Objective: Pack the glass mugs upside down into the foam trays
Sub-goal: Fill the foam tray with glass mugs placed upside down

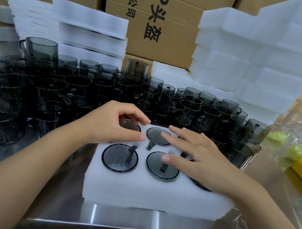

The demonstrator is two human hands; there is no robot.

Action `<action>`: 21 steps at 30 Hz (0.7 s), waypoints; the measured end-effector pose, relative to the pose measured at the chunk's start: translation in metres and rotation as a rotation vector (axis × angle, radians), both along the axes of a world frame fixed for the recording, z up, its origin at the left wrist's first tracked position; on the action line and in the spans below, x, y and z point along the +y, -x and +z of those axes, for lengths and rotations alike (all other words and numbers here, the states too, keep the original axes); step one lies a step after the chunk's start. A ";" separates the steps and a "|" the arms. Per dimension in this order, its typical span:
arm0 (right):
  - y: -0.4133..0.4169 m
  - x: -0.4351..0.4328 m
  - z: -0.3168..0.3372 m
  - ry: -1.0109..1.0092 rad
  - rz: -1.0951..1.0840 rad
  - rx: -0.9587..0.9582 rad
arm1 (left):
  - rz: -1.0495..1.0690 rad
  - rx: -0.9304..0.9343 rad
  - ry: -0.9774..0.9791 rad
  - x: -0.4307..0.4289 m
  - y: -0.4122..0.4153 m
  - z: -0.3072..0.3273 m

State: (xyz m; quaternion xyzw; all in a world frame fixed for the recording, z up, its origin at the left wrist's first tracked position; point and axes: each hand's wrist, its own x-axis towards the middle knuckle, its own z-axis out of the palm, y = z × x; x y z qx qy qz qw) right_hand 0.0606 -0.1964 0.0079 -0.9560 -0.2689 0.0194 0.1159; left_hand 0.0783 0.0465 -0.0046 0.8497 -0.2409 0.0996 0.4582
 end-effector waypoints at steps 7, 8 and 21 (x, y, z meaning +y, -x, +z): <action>-0.004 0.002 0.001 0.051 -0.007 0.094 | -0.031 0.024 -0.054 -0.001 0.001 0.003; -0.004 0.003 0.001 0.058 -0.008 0.109 | -0.032 0.023 -0.056 -0.001 0.000 0.003; 0.007 0.003 0.003 0.117 0.009 0.054 | -0.034 0.033 -0.188 0.001 0.003 0.004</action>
